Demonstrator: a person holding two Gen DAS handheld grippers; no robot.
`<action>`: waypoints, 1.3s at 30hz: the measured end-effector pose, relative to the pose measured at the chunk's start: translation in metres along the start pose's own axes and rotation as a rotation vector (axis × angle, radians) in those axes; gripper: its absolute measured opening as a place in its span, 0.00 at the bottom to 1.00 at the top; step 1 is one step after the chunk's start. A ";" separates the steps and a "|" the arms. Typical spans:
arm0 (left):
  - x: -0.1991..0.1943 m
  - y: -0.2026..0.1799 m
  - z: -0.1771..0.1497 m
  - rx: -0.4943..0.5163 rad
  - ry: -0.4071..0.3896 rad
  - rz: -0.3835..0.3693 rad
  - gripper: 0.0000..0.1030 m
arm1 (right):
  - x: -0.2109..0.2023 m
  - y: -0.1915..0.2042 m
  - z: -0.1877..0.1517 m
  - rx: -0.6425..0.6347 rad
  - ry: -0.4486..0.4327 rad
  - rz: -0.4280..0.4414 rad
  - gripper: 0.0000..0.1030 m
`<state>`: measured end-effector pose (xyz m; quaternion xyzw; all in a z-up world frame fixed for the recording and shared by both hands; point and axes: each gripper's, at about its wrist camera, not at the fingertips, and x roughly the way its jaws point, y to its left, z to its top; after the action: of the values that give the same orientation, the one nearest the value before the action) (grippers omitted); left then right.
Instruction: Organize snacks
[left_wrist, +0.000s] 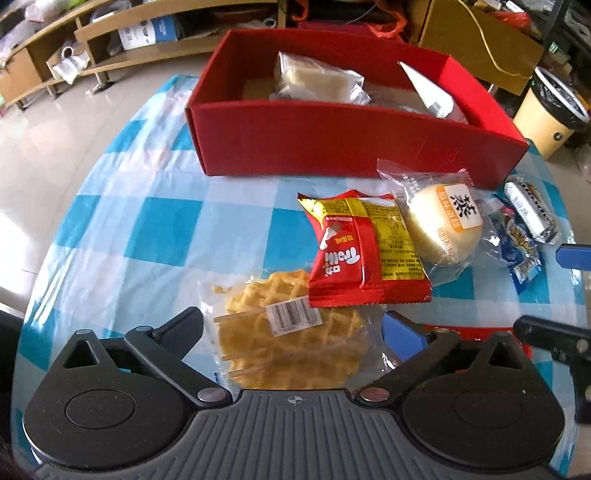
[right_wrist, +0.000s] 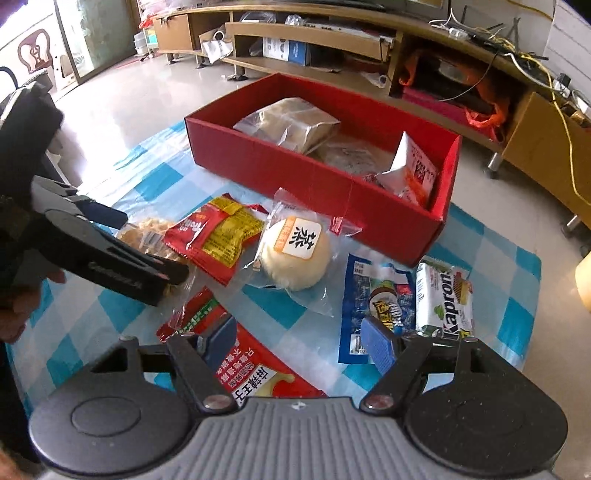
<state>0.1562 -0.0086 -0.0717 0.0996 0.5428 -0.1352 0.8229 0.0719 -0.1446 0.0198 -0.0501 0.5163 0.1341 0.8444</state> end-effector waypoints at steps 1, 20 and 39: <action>0.002 -0.004 0.000 0.013 0.000 0.015 1.00 | 0.001 0.000 0.000 -0.002 0.003 0.003 0.72; -0.027 0.022 -0.037 -0.062 0.047 -0.031 0.83 | 0.021 0.008 -0.016 -0.129 0.089 0.115 0.72; -0.031 0.028 -0.057 -0.045 0.065 -0.064 0.84 | 0.038 0.051 -0.037 -0.059 0.144 0.054 0.80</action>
<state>0.1045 0.0394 -0.0654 0.0681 0.5751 -0.1462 0.8020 0.0420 -0.0968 -0.0284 -0.0705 0.5728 0.1681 0.7992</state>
